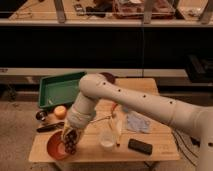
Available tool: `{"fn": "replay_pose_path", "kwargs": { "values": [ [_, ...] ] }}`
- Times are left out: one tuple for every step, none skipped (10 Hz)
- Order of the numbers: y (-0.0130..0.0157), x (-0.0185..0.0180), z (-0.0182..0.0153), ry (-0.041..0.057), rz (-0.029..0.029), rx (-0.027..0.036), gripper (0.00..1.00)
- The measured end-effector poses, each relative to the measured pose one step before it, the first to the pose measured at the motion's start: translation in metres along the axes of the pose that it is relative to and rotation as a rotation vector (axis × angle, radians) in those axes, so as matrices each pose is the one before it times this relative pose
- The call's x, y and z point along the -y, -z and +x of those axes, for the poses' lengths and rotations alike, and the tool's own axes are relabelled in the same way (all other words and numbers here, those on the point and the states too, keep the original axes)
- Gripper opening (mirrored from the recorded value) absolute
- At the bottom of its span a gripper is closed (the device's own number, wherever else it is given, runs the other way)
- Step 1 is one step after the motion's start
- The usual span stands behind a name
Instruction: Place grapes in red bowl
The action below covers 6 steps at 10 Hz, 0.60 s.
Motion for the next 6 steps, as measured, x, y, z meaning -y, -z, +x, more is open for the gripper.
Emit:
{"fn": "replay_pose_path", "kwargs": {
  "values": [
    [0.00058, -0.00003, -0.00191, 0.02567, -0.01223, 0.00218, 0.00],
    [0.00124, 0.00124, -0.00150, 0.02289, -0.00643, 0.00407, 0.00],
    [0.00068, 0.00183, -0.00025, 0.01216, -0.00124, 0.00673, 0.00],
    [-0.00048, 0.00499, 0.00239, 0.01828, 0.01826, 0.03392, 0.00],
    [-0.00078, 0.00283, 0.00259, 0.00867, 0.00025, 0.01818, 0.00],
    [-0.00231, 0.00853, 0.00425, 0.01691, -0.01228, 0.01581, 0.00]
  ]
}}
